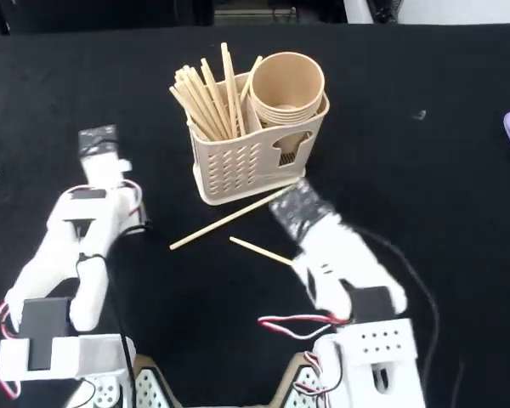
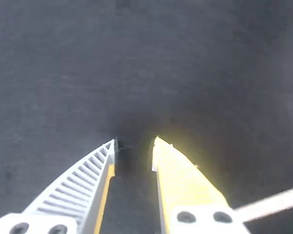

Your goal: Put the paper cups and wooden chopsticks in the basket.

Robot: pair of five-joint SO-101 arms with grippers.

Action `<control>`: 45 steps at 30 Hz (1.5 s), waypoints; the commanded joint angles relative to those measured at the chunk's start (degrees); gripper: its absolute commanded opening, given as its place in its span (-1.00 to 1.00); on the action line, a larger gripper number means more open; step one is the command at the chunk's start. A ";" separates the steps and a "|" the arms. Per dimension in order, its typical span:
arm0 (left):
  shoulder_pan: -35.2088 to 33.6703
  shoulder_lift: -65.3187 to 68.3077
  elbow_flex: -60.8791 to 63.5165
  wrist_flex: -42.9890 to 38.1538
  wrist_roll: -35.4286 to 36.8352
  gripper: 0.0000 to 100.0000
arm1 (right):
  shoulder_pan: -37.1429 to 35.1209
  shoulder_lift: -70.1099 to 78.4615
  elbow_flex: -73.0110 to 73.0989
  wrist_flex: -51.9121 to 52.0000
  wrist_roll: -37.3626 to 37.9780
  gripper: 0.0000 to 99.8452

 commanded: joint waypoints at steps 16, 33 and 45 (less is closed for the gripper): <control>15.08 -0.09 -6.11 10.46 -6.07 -0.64 | 1.14 -3.30 10.77 -5.71 10.11 -0.69; 7.16 -0.79 2.07 6.86 -6.86 -0.64 | 0.70 -3.38 10.24 -5.89 8.26 -0.68; 7.16 -24.62 11.30 14.68 -9.23 -0.65 | 0.70 -3.03 8.48 -5.80 8.00 -0.69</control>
